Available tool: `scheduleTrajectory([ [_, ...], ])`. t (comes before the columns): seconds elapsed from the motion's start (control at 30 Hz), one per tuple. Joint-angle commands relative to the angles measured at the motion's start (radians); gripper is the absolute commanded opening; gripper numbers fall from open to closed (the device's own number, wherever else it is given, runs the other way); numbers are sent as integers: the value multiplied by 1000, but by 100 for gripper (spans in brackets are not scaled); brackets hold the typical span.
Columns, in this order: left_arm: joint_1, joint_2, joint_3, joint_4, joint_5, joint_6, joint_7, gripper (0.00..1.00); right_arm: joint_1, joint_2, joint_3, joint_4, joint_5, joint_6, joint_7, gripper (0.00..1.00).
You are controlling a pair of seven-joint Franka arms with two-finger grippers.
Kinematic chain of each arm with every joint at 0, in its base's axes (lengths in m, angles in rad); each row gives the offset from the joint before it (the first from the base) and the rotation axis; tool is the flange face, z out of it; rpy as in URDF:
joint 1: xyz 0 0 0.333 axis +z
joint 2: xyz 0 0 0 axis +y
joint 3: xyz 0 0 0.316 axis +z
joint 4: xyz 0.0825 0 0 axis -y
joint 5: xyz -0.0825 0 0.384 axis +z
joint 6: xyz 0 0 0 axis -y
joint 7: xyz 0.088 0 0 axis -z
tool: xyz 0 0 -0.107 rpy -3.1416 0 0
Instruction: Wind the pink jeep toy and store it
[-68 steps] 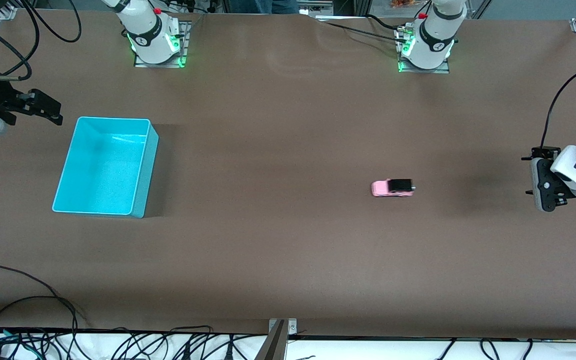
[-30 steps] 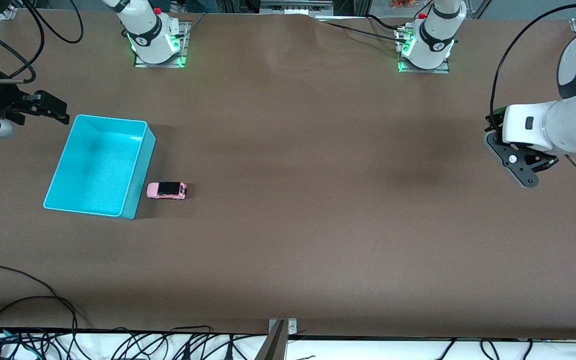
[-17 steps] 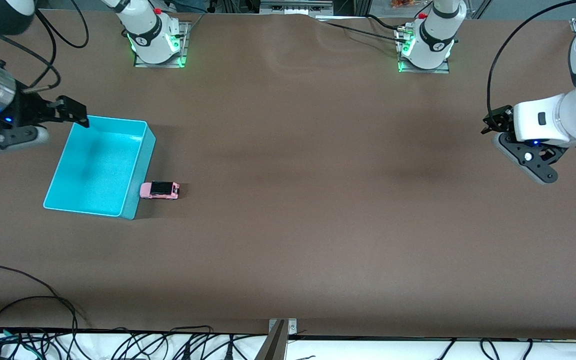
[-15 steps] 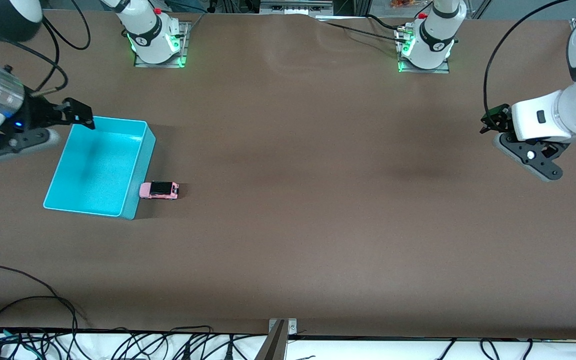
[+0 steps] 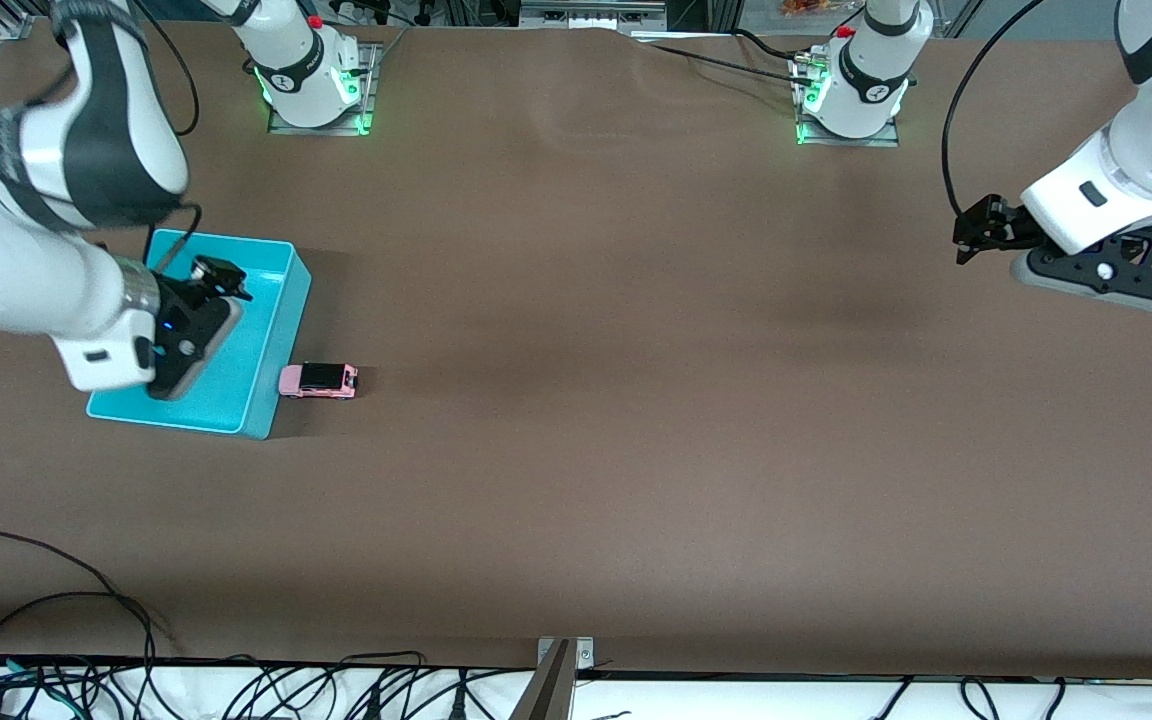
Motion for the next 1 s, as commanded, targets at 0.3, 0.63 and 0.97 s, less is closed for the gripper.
scheduleTrajectory([
  [0.3,-49,-96,88,-97,-72,34,-4,100,21,86,-2,-250,21,411,-385,100],
  [0.63,-42,-114,93,-103,-83,26,-20,100,37,152,-4,-341,18,618,-489,100],
  [0.97,-54,-85,162,-88,-83,26,-15,100,37,180,-5,-350,14,620,-494,77],
])
